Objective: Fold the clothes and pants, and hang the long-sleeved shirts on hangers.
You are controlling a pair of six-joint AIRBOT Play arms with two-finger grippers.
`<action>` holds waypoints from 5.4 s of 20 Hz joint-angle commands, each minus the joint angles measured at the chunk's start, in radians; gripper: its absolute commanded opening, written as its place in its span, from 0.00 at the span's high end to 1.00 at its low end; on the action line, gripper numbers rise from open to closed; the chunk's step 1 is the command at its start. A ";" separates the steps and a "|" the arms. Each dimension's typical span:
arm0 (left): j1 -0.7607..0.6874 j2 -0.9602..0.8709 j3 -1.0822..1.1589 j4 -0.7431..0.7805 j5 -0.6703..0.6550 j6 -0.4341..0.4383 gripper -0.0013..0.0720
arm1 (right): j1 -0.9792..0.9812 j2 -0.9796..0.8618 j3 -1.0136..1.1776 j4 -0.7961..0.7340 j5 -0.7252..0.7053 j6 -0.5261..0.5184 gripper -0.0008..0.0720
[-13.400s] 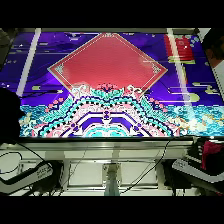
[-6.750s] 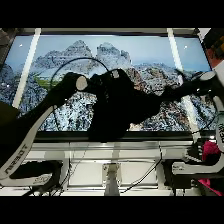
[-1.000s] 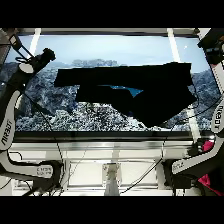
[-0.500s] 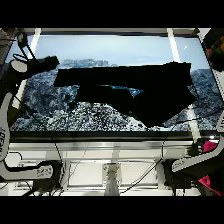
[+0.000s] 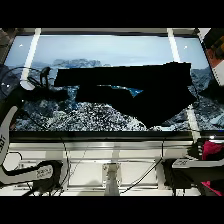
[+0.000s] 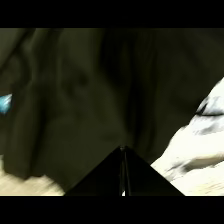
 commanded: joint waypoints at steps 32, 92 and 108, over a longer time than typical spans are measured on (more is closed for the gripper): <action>-0.050 0.453 -0.017 0.098 0.008 -0.427 0.98 | -0.049 -0.175 -0.182 0.099 -0.326 0.159 0.29; 0.116 -0.139 0.031 -0.079 0.468 0.098 0.21 | -0.081 0.044 -0.179 -0.267 -0.076 0.111 0.96; 0.027 -0.230 0.033 -0.078 0.576 0.098 0.92 | -0.061 0.044 -0.179 -0.266 -0.077 0.106 0.96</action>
